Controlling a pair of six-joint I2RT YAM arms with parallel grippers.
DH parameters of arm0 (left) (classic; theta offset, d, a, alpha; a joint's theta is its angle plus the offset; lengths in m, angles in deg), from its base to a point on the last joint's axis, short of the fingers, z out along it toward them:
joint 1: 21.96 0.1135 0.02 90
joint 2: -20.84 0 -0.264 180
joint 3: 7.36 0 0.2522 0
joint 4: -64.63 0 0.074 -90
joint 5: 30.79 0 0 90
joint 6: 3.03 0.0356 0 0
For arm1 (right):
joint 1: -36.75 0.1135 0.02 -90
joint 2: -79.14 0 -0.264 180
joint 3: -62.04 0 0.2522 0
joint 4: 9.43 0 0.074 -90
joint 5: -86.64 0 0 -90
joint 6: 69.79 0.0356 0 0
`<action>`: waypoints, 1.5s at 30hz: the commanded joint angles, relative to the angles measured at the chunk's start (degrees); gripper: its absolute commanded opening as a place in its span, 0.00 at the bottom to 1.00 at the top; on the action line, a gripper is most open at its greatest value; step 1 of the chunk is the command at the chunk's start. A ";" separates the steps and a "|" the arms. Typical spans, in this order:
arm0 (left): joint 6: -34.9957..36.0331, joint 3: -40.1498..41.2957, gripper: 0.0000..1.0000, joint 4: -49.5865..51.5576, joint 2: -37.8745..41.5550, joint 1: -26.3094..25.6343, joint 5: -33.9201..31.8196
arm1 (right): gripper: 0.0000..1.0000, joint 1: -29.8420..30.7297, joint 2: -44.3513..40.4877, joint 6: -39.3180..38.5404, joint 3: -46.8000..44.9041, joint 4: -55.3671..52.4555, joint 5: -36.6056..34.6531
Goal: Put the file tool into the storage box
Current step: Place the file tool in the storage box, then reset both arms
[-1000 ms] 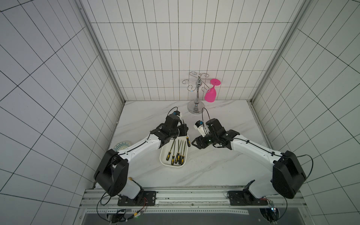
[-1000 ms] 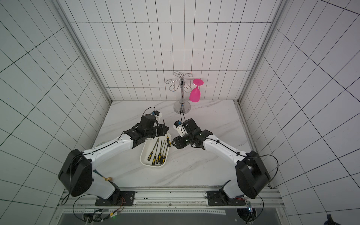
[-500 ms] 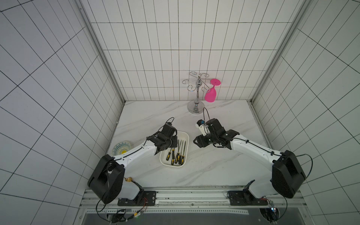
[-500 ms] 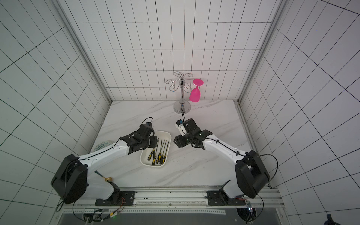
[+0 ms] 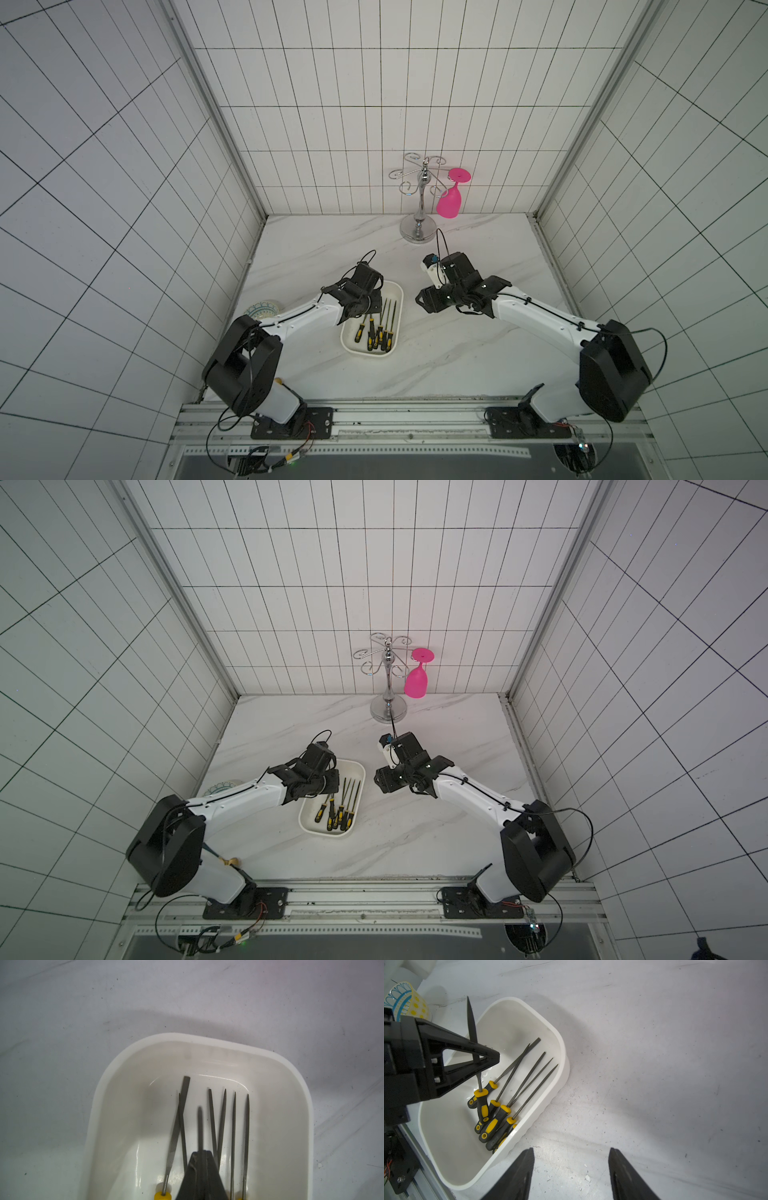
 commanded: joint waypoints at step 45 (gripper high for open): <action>23.68 27.12 0.99 -72.69 -2.82 33.63 -16.86 | 0.99 -40.57 2.18 -6.92 -34.99 67.61 -25.48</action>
